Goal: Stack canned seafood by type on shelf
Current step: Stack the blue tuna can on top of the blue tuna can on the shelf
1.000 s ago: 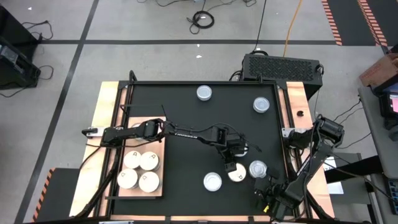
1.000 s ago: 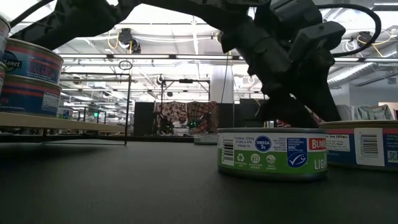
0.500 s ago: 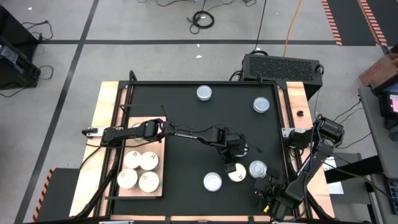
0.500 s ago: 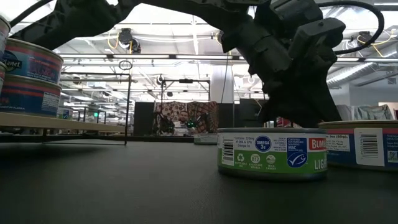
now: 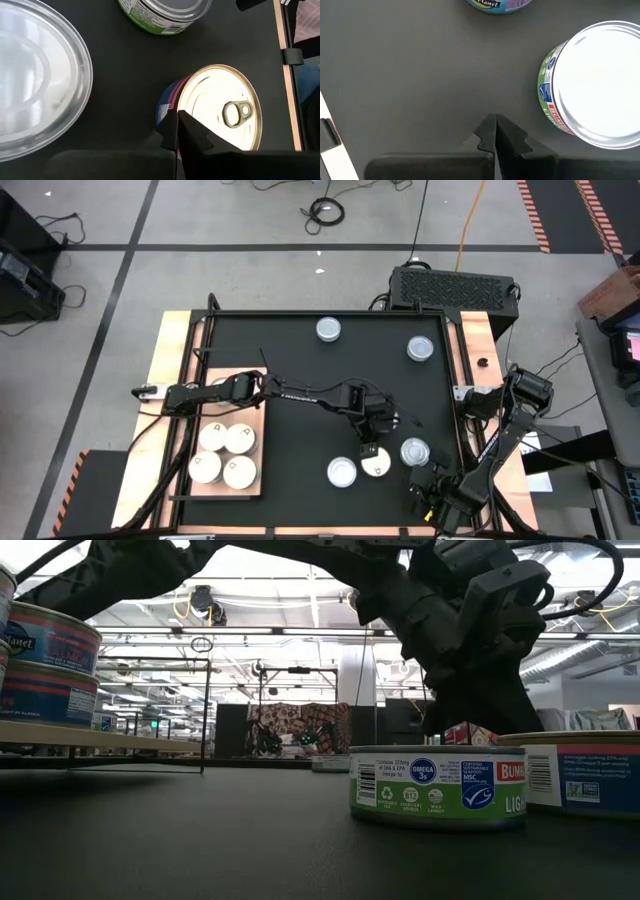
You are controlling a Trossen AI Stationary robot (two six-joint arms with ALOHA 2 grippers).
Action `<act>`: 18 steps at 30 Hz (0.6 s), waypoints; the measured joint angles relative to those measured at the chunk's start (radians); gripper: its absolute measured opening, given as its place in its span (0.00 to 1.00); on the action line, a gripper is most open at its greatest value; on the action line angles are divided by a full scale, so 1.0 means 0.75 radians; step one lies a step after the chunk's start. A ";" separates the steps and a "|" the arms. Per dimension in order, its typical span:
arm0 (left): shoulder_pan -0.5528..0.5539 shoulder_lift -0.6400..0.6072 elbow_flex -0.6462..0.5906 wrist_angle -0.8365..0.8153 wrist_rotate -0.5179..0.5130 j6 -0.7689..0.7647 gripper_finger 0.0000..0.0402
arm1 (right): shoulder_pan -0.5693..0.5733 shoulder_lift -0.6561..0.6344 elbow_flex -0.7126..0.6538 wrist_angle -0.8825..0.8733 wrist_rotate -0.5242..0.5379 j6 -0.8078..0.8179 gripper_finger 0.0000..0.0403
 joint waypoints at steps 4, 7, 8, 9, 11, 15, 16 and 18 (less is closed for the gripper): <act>0.015 0.001 -0.001 0.001 0.080 -0.004 0.01 | 0.000 0.000 0.001 0.001 0.000 0.001 0.00; 0.027 -0.005 0.001 -0.008 0.105 -0.007 0.01 | 0.000 0.000 0.001 0.001 0.000 0.006 0.00; 0.031 -0.014 0.000 -0.009 0.109 -0.009 0.00 | 0.000 0.000 0.001 0.001 0.001 0.010 0.00; 0.034 -0.020 -0.001 -0.009 0.110 -0.008 0.00 | 0.000 0.000 0.001 0.000 0.001 0.014 0.00; 0.039 -0.041 0.000 -0.002 0.111 -0.008 0.00 | 0.000 0.000 0.001 0.001 0.001 0.015 0.00; 0.050 -0.068 0.004 0.006 0.124 -0.003 0.00 | 0.000 0.000 0.001 0.001 0.005 0.016 0.00; 0.052 -0.069 0.004 0.004 0.124 -0.002 0.00 | 0.000 0.000 0.001 0.000 0.006 0.019 0.00; 0.056 -0.076 0.004 0.001 0.128 -0.003 0.00 | 0.000 0.000 0.001 0.000 0.008 0.025 0.00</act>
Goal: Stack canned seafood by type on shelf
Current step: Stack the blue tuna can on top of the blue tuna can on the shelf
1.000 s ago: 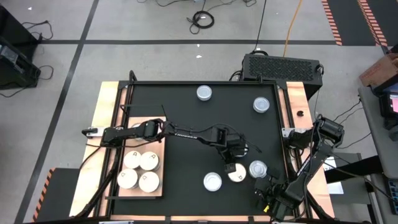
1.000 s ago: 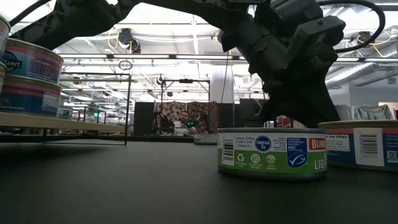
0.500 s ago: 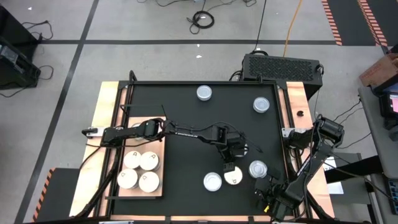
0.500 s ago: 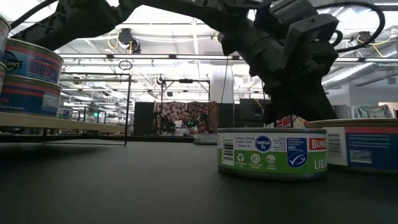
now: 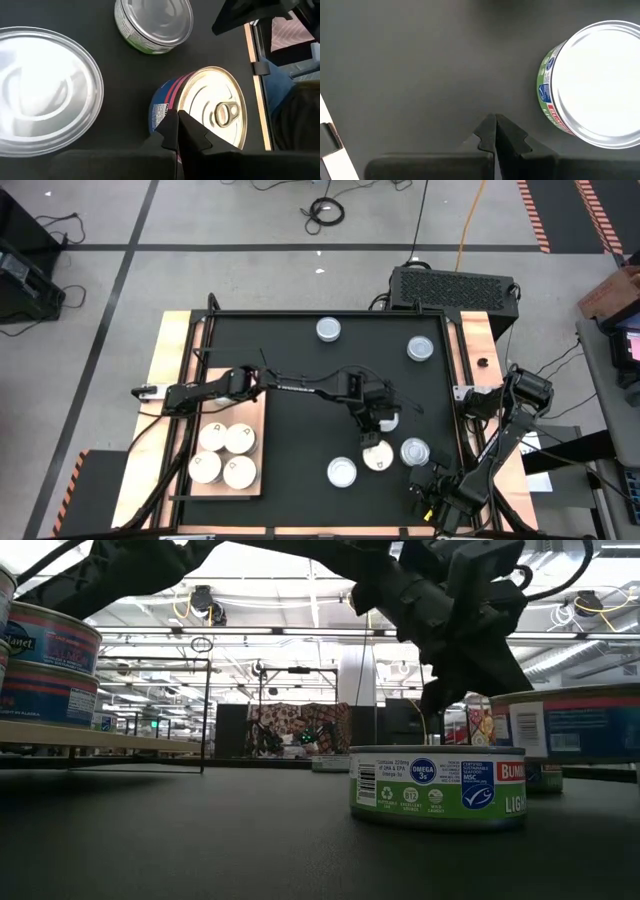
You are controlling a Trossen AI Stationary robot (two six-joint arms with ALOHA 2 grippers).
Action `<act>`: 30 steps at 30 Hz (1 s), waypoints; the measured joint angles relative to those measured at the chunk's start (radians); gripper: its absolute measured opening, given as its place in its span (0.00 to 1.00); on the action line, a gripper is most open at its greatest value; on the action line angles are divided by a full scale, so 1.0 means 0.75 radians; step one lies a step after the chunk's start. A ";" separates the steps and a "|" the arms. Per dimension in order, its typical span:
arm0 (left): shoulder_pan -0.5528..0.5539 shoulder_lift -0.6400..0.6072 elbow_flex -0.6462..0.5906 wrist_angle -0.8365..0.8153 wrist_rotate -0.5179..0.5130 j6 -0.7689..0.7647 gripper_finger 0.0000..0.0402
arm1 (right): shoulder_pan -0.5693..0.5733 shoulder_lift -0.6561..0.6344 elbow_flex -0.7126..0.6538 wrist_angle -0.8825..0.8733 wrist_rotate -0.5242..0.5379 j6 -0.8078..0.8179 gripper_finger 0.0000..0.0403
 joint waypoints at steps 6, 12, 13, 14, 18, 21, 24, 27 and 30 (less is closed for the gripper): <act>0.009 -0.025 0.000 -0.016 0.069 0.001 0.00 | 0.000 0.000 0.001 0.002 0.001 0.006 0.00; 0.009 -0.079 0.000 -0.044 0.069 0.015 0.00 | 0.000 0.000 0.001 0.001 0.003 0.006 0.00; 0.009 -0.091 0.000 -0.055 0.069 0.034 0.00 | 0.000 0.000 0.001 0.000 0.004 0.006 0.00; 0.012 -0.107 0.002 -0.064 0.070 0.046 0.00 | 0.000 -0.001 0.001 0.000 0.004 0.008 0.00; 0.022 -0.175 0.001 -0.183 0.067 0.108 0.00 | 0.000 -0.001 0.001 -0.004 0.046 0.011 0.00; 0.040 -0.227 0.001 -0.248 0.061 0.145 0.00 | -0.001 -0.001 0.001 -0.004 0.073 0.009 0.00; 0.060 -0.289 0.001 -0.300 0.059 0.177 0.00 | -0.001 0.000 0.001 -0.009 0.077 0.010 0.00; 0.082 -0.343 0.001 -0.352 0.055 0.192 0.00 | -0.001 0.000 0.001 -0.012 0.089 0.010 0.00; 0.102 -0.391 0.001 -0.417 0.048 0.227 0.00 | -0.001 0.000 0.001 -0.020 0.114 0.010 0.00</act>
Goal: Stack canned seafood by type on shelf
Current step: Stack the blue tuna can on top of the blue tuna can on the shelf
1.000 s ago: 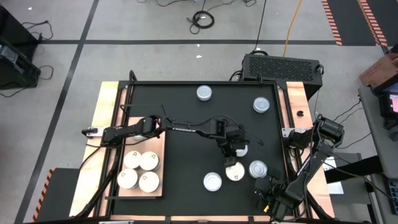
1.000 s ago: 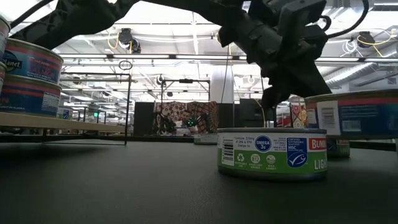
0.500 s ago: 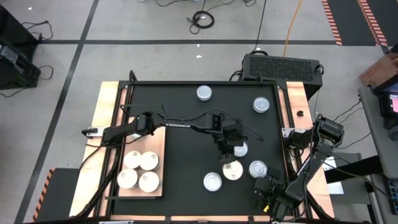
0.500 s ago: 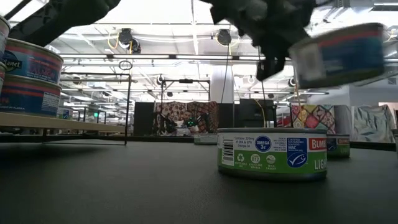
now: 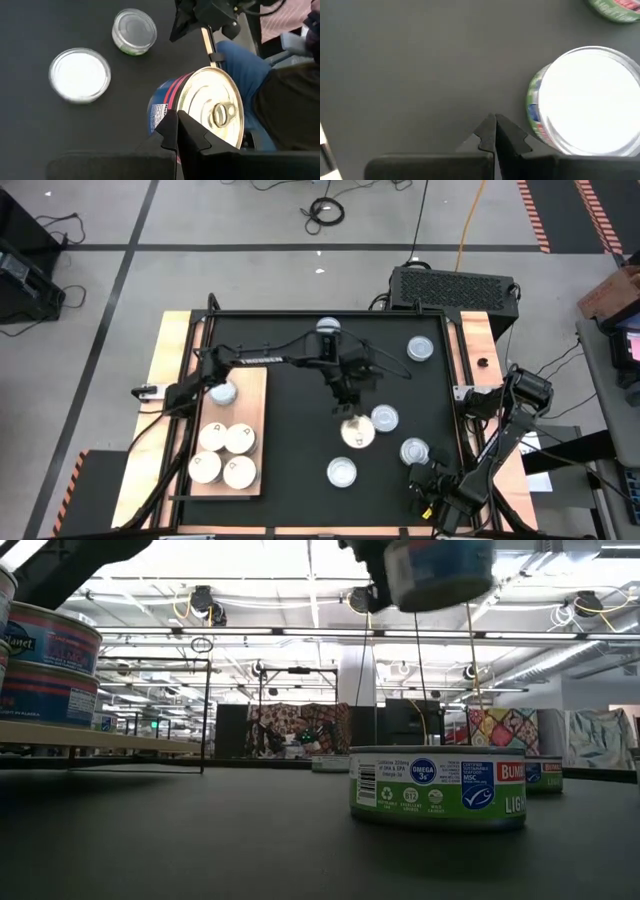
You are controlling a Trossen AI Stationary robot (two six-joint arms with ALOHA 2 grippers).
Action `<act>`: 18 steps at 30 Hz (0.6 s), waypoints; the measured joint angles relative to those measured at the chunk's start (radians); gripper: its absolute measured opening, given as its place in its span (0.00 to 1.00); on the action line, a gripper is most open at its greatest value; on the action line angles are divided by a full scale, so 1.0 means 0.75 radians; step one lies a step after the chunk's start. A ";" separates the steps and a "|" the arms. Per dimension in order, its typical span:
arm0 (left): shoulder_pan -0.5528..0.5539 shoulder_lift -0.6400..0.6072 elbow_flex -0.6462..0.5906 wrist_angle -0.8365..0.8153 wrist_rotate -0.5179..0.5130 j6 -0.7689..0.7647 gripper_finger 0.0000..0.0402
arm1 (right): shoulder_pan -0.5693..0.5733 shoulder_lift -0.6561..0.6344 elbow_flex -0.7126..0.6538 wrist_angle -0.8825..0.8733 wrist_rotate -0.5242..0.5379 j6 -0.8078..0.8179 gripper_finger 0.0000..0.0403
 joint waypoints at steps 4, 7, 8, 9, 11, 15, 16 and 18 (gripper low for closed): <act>0.023 -0.052 0.000 -0.136 -0.036 0.056 0.00 | -0.010 0.000 -0.001 -0.011 0.009 0.000 0.00; 0.031 -0.083 -0.003 -0.222 -0.055 0.098 0.00 | -0.019 0.000 -0.001 -0.007 0.039 -0.005 0.00; 0.032 -0.089 -0.003 -0.245 -0.062 0.109 0.00 | -0.022 0.000 -0.001 -0.012 0.042 -0.006 0.00; 0.031 -0.098 -0.003 -0.264 -0.064 0.114 0.00 | -0.027 0.000 -0.001 -0.011 0.045 -0.009 0.00; 0.026 -0.115 -0.003 -0.307 -0.070 0.115 0.00 | -0.032 0.000 -0.001 -0.013 0.051 -0.009 0.00; 0.016 -0.161 -0.003 -0.378 -0.114 0.119 0.00 | -0.048 0.000 -0.001 -0.011 0.064 -0.009 0.00; 0.015 -0.177 -0.003 -0.396 -0.120 0.124 0.00 | -0.053 0.000 -0.001 -0.009 0.065 -0.009 0.00; 0.013 -0.209 -0.003 -0.429 -0.125 0.129 0.00 | -0.063 0.000 -0.001 -0.011 0.064 -0.010 0.00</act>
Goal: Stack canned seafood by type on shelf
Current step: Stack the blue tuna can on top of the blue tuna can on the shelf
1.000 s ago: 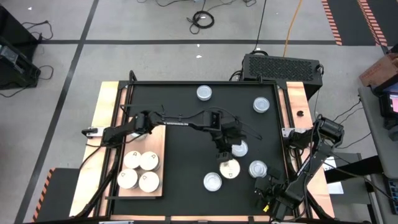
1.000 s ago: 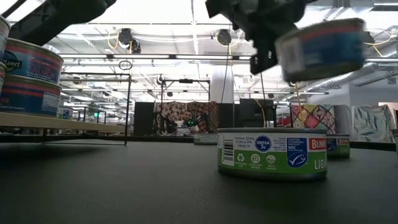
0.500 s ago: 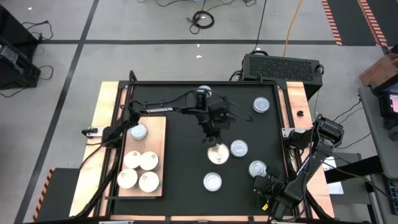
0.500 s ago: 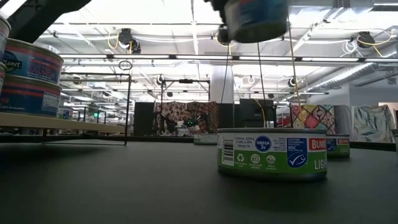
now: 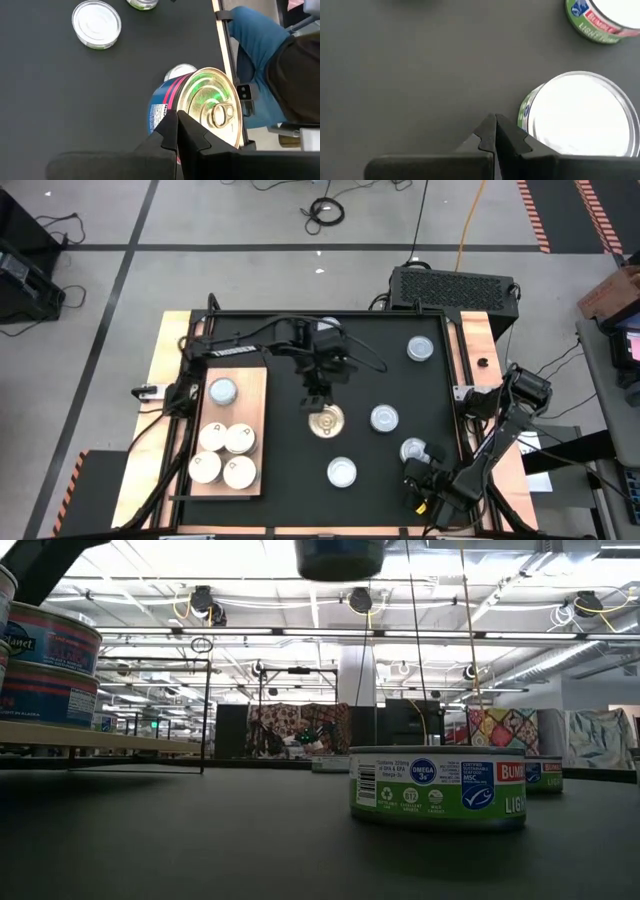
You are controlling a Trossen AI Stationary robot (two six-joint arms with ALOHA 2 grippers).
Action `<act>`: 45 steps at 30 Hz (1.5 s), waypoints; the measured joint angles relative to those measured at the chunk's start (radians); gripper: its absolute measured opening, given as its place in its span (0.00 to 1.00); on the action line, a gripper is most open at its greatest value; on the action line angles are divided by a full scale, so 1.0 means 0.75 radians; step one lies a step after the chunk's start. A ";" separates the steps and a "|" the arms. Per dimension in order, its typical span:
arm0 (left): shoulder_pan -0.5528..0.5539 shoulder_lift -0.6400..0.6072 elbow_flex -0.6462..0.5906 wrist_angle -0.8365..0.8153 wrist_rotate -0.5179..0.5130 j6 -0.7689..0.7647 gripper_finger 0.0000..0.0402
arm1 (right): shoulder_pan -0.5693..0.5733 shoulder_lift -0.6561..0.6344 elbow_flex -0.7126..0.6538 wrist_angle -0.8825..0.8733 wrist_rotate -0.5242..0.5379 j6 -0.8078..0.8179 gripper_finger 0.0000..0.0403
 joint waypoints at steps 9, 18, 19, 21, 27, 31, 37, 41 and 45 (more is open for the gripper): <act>-0.074 -0.236 -0.141 -0.081 -0.003 0.086 0.00 | -0.092 0.000 0.000 0.014 0.001 -0.145 0.00; -0.172 -0.821 -0.933 0.284 -0.042 -0.177 0.00 | -0.231 0.000 0.000 0.160 0.002 -0.378 0.00; -0.172 -0.887 -1.013 0.301 -0.062 -0.216 0.00 | -0.250 0.000 0.000 0.184 0.003 -0.402 0.00; -0.171 -1.014 -1.157 0.303 -0.086 -0.282 0.00 | -0.292 0.000 0.000 0.253 0.003 -0.441 0.00; -0.171 -1.384 -1.454 0.310 -0.191 -0.522 0.00 | -0.405 0.000 0.000 0.548 0.002 -0.627 0.00; -0.171 -1.597 -1.569 0.308 -0.271 -0.686 0.00 | -0.461 0.000 0.000 0.731 -0.001 -0.766 0.00; -0.171 -1.852 -1.656 0.153 -0.388 -0.890 0.00 | -0.483 0.000 0.000 0.824 -0.008 -0.888 0.00; -0.171 -2.004 -1.712 0.100 -0.479 -1.009 0.00 | -0.481 0.000 0.000 0.815 -0.012 -0.906 0.00; -0.171 -2.113 -1.790 0.093 -0.493 -1.086 0.00 | -0.482 0.000 0.000 0.814 -0.044 -0.911 0.00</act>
